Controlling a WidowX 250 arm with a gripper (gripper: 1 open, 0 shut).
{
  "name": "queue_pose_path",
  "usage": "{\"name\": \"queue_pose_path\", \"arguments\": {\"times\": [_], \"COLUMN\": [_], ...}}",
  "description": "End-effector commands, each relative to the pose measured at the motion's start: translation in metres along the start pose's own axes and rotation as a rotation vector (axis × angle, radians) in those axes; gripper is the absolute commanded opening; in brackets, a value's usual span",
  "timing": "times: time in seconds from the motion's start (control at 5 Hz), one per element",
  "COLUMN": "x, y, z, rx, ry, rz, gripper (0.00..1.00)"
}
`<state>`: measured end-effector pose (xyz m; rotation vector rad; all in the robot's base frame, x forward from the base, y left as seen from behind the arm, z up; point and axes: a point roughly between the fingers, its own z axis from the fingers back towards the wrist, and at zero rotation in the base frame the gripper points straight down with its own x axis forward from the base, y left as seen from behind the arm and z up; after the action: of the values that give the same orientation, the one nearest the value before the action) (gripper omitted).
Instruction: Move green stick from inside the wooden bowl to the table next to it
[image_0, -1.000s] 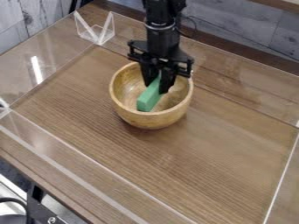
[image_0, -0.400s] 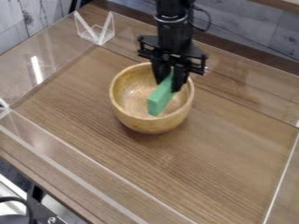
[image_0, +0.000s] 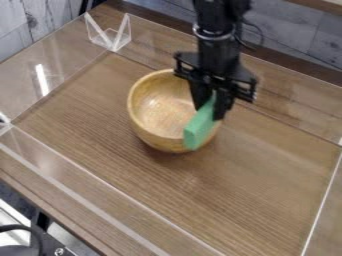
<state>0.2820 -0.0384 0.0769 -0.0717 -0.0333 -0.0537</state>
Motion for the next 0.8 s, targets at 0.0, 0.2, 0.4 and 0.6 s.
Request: {"name": "queue_pose_path", "arguments": {"times": [0.0, 0.2, 0.4, 0.6], "x": [0.0, -0.004, -0.011, -0.014], "y": [-0.021, -0.039, -0.051, -0.056], "z": [-0.001, -0.018, -0.034, -0.043], "rx": [-0.013, -0.016, -0.019, -0.029], "ry": [-0.038, -0.036, -0.041, -0.049], "rz": [-0.001, -0.003, -0.017, -0.01], "gripper": [0.0, 0.0, 0.0, 0.0]}}
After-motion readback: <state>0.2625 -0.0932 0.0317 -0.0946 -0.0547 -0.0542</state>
